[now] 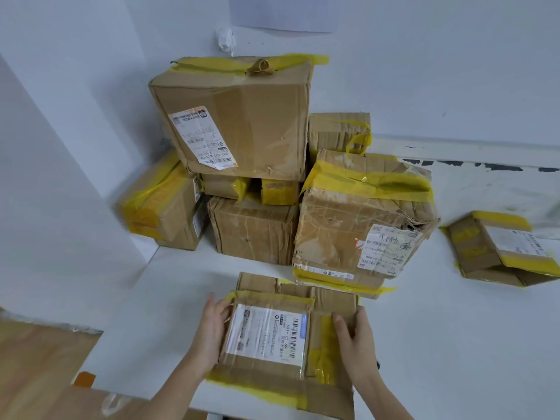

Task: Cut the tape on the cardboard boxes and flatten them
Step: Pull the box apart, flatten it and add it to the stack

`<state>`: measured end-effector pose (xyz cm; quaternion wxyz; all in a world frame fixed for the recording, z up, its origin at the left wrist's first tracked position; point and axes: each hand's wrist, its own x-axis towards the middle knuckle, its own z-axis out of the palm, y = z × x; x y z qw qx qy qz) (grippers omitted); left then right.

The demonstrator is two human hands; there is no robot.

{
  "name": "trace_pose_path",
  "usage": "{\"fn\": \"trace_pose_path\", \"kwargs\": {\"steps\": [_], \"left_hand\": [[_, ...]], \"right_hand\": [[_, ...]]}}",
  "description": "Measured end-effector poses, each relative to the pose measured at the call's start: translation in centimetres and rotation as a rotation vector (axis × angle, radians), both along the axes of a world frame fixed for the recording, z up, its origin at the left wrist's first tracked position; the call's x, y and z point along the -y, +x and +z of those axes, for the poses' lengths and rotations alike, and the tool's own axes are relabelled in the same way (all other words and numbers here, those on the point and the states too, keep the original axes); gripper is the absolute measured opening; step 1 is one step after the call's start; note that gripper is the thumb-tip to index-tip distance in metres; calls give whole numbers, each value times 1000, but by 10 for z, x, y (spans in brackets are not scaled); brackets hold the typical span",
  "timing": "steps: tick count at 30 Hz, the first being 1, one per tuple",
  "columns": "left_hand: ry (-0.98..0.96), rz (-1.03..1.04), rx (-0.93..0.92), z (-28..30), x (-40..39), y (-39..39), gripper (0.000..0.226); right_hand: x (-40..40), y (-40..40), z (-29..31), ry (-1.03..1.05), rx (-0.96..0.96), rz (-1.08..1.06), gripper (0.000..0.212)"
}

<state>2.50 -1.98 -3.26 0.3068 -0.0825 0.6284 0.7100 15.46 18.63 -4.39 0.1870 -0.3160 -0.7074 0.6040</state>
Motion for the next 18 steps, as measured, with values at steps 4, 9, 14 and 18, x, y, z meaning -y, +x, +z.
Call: {"fn": "trace_pose_path", "kwargs": {"steps": [4,9,14,18], "left_hand": [[-195,-203,-289,6,15,1,43],[-360,108,-341,9,7,5,22],[-433,387,-443,8,4,4,37],[-378,425,-477,18,-10,2,36]], "right_hand": [[2,-11,-1,55,-11,48,6],[20,-22,0,118,19,88,24],[35,-26,8,111,43,28,17],[32,-4,17,198,116,126,62]]}}
